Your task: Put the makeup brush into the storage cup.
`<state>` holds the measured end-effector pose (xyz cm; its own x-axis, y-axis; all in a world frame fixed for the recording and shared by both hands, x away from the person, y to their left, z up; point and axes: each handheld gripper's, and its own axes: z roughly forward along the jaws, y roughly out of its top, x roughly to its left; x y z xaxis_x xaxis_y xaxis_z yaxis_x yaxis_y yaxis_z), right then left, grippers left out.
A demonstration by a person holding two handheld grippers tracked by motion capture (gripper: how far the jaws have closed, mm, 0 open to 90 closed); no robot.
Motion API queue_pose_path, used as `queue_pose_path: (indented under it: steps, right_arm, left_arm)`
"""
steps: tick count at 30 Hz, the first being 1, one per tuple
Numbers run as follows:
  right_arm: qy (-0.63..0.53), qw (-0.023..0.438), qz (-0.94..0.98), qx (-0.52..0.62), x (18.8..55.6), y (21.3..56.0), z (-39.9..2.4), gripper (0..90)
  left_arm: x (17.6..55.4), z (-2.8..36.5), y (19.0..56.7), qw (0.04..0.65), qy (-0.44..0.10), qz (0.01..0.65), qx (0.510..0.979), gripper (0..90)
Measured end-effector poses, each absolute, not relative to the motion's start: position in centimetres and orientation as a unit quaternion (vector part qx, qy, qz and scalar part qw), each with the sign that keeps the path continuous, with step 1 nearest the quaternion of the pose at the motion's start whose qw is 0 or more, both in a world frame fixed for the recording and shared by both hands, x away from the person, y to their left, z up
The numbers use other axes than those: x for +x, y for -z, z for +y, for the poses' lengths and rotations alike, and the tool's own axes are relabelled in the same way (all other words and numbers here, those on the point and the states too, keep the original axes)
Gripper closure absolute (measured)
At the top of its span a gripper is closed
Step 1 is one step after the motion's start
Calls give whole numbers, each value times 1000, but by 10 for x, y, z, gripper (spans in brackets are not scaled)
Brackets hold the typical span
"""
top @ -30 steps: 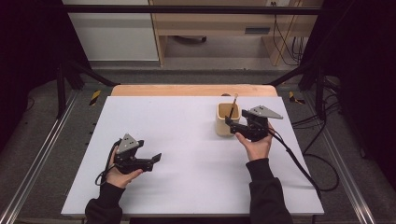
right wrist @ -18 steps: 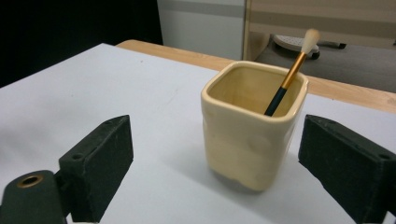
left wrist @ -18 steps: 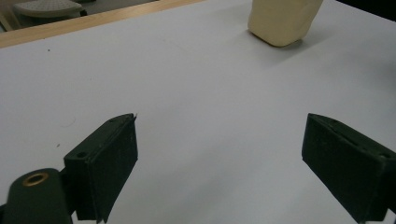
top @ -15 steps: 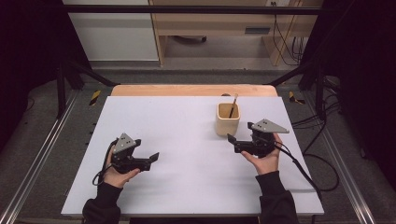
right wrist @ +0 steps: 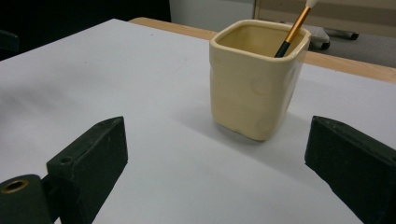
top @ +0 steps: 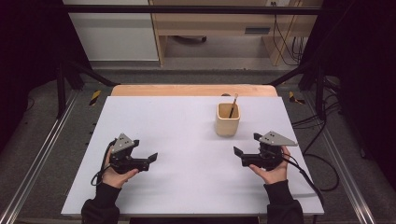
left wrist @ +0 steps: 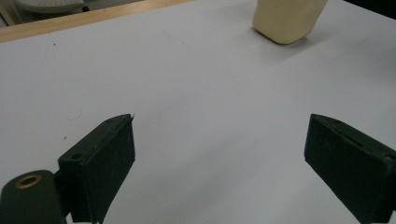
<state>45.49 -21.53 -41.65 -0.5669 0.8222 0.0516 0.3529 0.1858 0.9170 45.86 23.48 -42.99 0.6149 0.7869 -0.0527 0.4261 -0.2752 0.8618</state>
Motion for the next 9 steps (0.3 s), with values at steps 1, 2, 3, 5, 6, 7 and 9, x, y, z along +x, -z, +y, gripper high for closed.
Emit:
queue_pose_path:
  steps: [1, 2, 3, 5, 6, 7, 9]
  right_arm:
    - [-494, 238, 733, 402, 454, 418, -217, 61]
    - [-494, 236, 733, 404, 453, 419, -218, 61]
    - [-492, 235, 734, 404, 452, 420, -220, 60]
    - [-491, 236, 734, 406, 450, 422, -223, 61]
    - [-491, 235, 733, 407, 449, 423, -224, 61]
    - [-491, 234, 733, 408, 448, 424, -225, 62]
    - [-491, 234, 732, 411, 447, 425, -228, 63]
  left_arm:
    - [459, 235, 430, 457, -197, 392, 774, 80]
    - [459, 235, 431, 456, -198, 392, 774, 80]
    - [459, 235, 431, 456, -198, 392, 775, 80]
    - [459, 235, 432, 454, -196, 392, 776, 79]
    - [459, 235, 432, 453, -197, 391, 776, 79]
    - [459, 235, 432, 451, -197, 389, 778, 78]
    - [459, 235, 432, 451, -198, 388, 779, 78]
